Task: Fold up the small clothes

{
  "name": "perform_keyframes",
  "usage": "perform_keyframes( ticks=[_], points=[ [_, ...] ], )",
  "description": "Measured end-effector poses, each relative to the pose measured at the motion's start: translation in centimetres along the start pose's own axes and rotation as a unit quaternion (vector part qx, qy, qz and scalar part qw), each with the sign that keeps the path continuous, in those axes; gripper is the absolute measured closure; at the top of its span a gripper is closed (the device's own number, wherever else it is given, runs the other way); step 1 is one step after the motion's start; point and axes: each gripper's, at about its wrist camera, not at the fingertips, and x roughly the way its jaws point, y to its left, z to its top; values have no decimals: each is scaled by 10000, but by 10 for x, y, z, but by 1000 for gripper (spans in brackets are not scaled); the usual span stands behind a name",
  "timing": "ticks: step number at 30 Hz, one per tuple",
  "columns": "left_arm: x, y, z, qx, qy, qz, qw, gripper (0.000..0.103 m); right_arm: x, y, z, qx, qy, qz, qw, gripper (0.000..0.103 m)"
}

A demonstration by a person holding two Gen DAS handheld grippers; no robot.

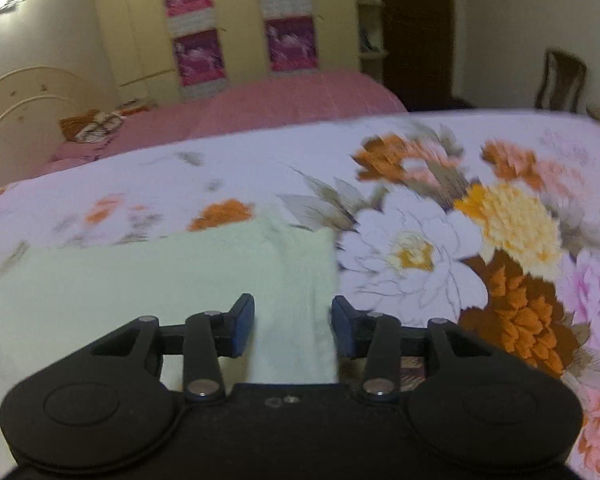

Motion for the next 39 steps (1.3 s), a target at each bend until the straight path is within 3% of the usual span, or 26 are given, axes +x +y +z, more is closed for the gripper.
perform_keyframes(
  ticks=[4, 7, 10, 12, 16, 19, 22, 28, 34, 39],
  points=[
    [-12, -12, -21, 248, 173, -151, 9994, 16, -19, 20, -10, -299, -30, 244, 9992, 59],
    [-12, -17, -36, 629, 239, 38, 9977, 16, -20, 27, -21, -396, 128, 361, 9985, 62],
    [-16, -16, -41, 768, 310, 148, 9964, 16, -15, 21, -34, -635, 201, 53, 9978, 64],
    [-16, -4, -45, 497, 410, 52, 9979, 16, -16, 16, -32, -752, 128, -223, 9968, 64],
    [-24, -5, -47, 549, 374, 125, 9977, 16, -21, -5, -24, -437, 185, -558, 9973, 61],
    [-34, -10, -44, 394, 302, 36, 9988, 16, -33, -3, -23, -316, 98, -236, 9992, 62],
    [-39, -24, -42, 574, 200, 11, 9982, 16, -41, 13, -29, -462, 62, 37, 9989, 61],
    [-36, -44, -50, 884, 359, 54, 9954, 16, -46, 50, -49, -710, 300, 479, 9959, 61],
    [-31, -42, -59, 942, 471, 213, 9942, 12, -49, 66, -74, -1171, 417, 381, 9915, 60],
    [-31, -40, -62, 942, 489, 215, 9941, 11, -59, 53, -81, -1075, 426, 276, 9929, 57]
  ],
)
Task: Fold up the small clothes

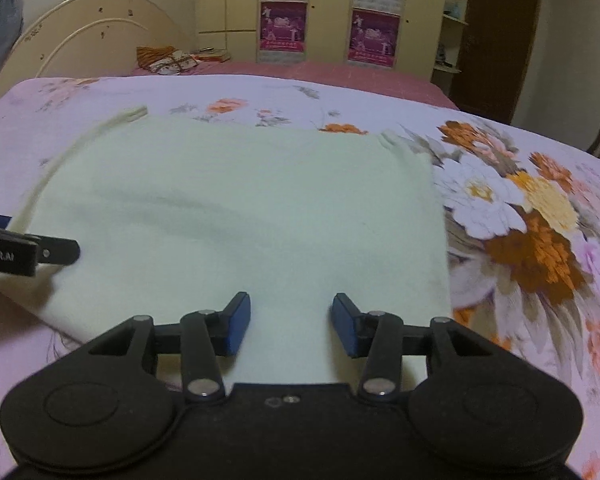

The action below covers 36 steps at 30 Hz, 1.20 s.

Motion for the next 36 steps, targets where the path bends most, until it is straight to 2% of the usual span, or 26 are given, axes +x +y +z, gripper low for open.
perform_keyframes(
  ticks=[13, 18, 23, 30, 36],
  points=[
    [-19, 9, -12, -76, -15, -84, 9999, 11, -12, -9, -14, 253, 38, -141, 9996, 56],
    [-47, 12, -14, -176, -338, -187, 9991, 11, -22, -8, -10, 389, -35, -44, 9992, 56],
    [-61, -4, -2, -42, -568, -484, 9972, 11, -23, 1, -4, 541, -101, 184, 9983, 58],
    [-47, -19, 11, -21, -503, -628, 9968, 11, -25, 8, 10, 521, -253, 278, 9979, 58],
    [-32, -13, 20, -92, -487, -477, 9976, 11, -21, -4, 18, 584, -316, 169, 9976, 58]
  ],
)
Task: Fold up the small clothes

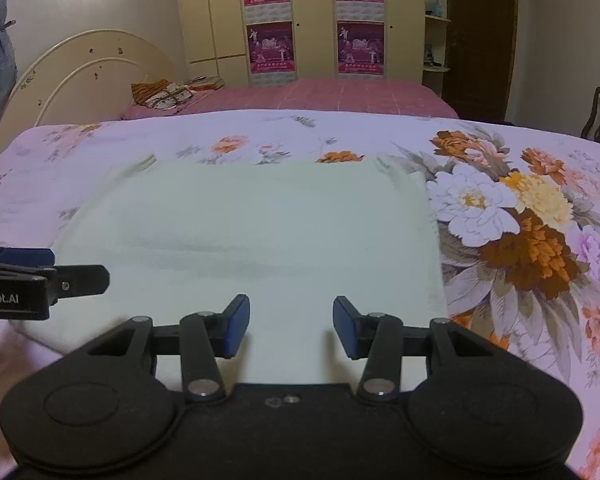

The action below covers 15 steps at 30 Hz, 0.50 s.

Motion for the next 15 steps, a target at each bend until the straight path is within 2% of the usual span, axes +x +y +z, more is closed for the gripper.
perform_keyframes(
  ticks=[3, 4, 7, 11, 15],
  points=[
    [9, 11, 9, -102, -49, 154, 9998, 11, 5, -14, 6, 147, -3, -93, 9998, 60],
    [13, 14, 12, -112, -79, 207, 9997, 11, 8, -18, 9, 183, 18, -125, 9998, 64],
    [26, 19, 20, -51, -97, 228, 9997, 11, 15, -31, 19, 312, -28, -237, 9992, 63],
    [48, 17, 32, -45, -42, 173, 9998, 11, 28, -31, 33, 286, -83, -194, 9994, 63],
    [72, 17, 43, 45, 25, 201, 9998, 11, 55, -29, 48, 266, 56, -74, 9996, 65]
  ],
)
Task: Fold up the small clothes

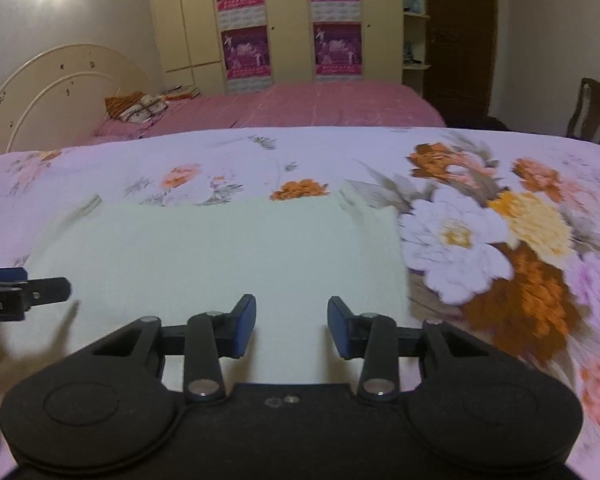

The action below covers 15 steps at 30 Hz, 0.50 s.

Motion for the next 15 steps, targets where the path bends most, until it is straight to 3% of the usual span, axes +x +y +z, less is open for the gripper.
perform_keyframes(
  ticks=[4, 7, 10, 15],
  points=[
    [23, 11, 3, 146, 94, 229, 9996, 11, 23, -3, 11, -99, 65, -42, 9999, 64],
    [25, 26, 0, 61, 64, 290, 9995, 11, 43, -17, 12, -267, 238, -431, 9984, 67],
    [22, 25, 2, 86, 74, 329, 9994, 11, 42, -31, 14, -116, 224, -403, 9989, 70],
    [29, 7, 24, 231, -94, 206, 9995, 11, 47, -8, 32, -344, 15, -231, 9991, 65]
  ],
)
